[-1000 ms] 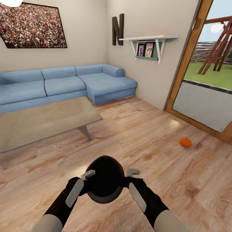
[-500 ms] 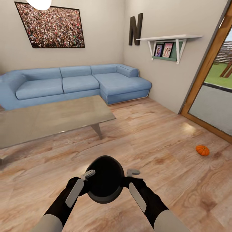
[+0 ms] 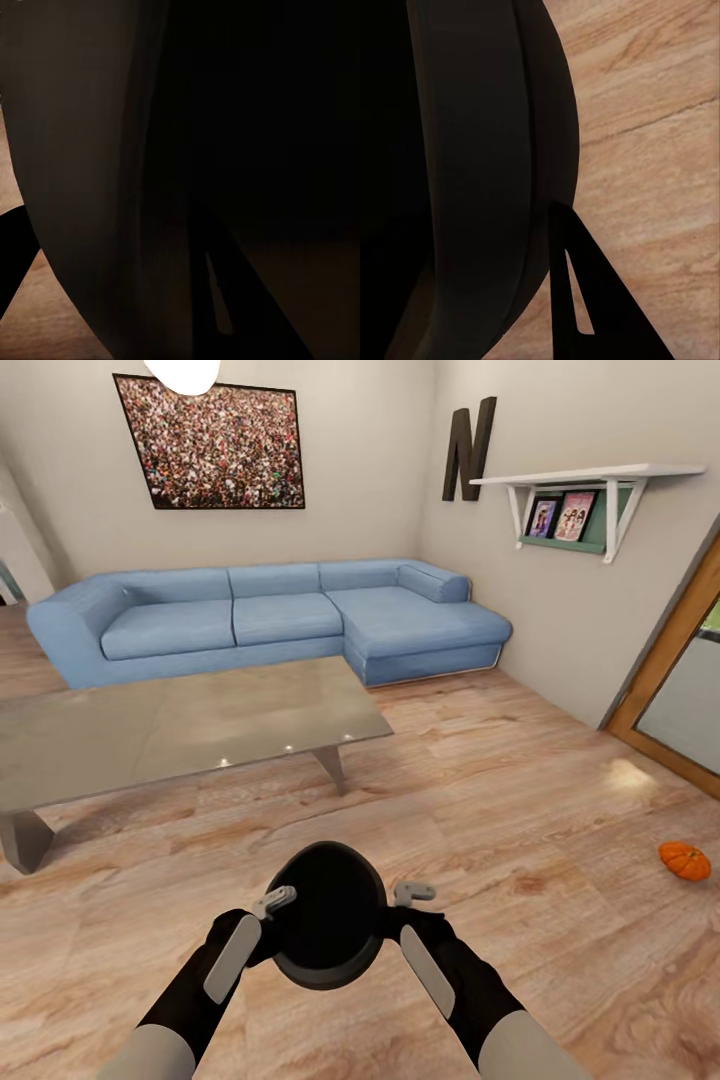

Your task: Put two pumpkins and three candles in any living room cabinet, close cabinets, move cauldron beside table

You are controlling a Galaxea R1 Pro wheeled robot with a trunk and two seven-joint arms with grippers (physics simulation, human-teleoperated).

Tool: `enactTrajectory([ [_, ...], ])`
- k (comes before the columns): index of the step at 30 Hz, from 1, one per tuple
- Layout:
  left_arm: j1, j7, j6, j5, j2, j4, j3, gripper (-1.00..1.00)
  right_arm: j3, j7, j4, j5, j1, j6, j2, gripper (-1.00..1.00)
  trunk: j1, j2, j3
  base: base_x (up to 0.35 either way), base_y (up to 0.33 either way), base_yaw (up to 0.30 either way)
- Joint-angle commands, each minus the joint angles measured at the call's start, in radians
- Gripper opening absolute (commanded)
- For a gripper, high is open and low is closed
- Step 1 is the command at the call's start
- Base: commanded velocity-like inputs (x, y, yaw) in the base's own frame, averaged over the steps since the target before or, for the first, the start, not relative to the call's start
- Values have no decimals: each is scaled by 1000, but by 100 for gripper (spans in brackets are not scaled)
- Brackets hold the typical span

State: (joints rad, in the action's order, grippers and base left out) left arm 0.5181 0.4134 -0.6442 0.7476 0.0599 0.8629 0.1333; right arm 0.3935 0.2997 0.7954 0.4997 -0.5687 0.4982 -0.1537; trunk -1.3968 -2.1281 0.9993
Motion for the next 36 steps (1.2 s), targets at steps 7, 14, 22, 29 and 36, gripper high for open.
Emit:
enactTrajectory([
  [7,0,15,-37,-2,-22,1,11,-100,12,-1,36,42,-1,2,2,-100,0,0,1,6,0,8],
  [14,0,15,-37,-2,-22,1,11,-100,11,-2,36,42,-1,15,2,-100,0,0,1,0,0,0],
  [22,0,15,-37,-2,-22,1,11,-100,11,-1,37,42,-1,17,2,-100,0,0,1,0,0,0],
  [29,0,15,-37,-2,-23,1,11,-100,11,-1,38,42,-2,16,2,-100,0,0,1,0,0,0],
  [36,0,15,-37,-2,-23,1,11,-100,11,1,37,42,-1,17,2,-100,0,0,0,0,0,12],
])
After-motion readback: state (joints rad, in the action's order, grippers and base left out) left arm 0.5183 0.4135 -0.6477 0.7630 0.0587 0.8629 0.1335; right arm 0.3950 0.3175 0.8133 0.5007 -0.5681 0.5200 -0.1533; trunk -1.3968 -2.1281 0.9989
